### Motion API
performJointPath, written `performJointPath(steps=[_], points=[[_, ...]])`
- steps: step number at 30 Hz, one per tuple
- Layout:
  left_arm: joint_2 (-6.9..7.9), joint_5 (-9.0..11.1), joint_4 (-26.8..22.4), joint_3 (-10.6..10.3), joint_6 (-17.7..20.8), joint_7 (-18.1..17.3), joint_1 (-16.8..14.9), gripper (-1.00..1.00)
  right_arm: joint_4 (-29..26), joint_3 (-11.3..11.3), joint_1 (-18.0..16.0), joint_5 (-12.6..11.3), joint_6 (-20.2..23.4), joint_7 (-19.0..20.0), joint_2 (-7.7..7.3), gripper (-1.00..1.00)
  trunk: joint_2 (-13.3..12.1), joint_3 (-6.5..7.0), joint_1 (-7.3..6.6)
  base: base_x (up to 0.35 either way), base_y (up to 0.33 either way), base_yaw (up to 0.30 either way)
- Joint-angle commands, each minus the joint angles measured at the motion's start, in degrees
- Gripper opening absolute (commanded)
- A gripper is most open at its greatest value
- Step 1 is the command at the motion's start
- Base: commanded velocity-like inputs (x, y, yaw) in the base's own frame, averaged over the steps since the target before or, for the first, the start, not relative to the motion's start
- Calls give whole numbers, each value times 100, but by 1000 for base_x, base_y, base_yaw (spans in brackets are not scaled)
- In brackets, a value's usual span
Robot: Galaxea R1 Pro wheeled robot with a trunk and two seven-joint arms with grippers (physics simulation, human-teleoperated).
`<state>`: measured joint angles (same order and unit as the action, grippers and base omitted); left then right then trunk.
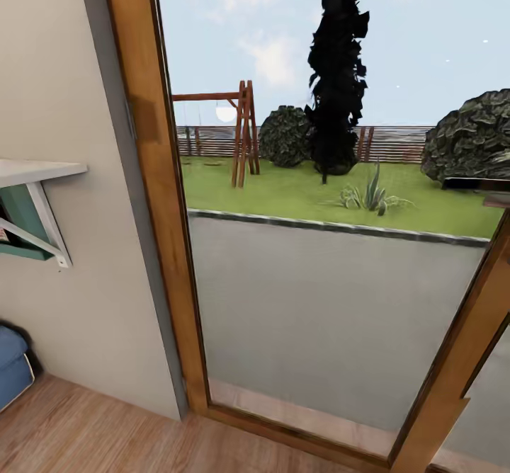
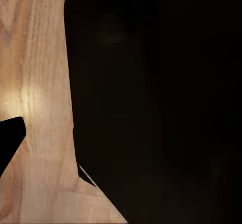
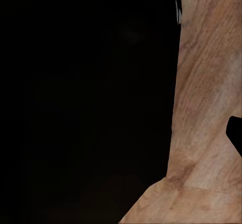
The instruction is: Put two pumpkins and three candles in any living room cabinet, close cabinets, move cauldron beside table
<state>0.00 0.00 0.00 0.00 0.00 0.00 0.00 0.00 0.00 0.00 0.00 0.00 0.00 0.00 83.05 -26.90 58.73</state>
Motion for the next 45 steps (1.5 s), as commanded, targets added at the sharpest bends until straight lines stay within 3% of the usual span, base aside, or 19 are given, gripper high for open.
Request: performJointPath(steps=[1,5,15,32,45], points=[[-33,-33,-9,-25,-25,25,-9,100,0,-30,-9,-33,-4,-18,33,100,3,-3,0,-77,-60,0],[-35,-35,-9,-20,-21,26,-9,100,0,-28,-9,-36,-7,-18,97,100,3,-3,0,-120,-146,0],[-97,-26,-9,37,-182,26,-9,100,0,-44,-9,9,-75,-26,419,100,3,-3,0,-28,-15,0],[-82,-34,-9,-22,-320,25,-6,100,0,-32,-9,-17,-321,-26,412,100,3,-3,0,-272,9,0],[-79,-35,-9,-26,-386,23,-9,100,0,-28,-9,-18,-325,-23,410,100,3,-3,0,-36,188,0]])
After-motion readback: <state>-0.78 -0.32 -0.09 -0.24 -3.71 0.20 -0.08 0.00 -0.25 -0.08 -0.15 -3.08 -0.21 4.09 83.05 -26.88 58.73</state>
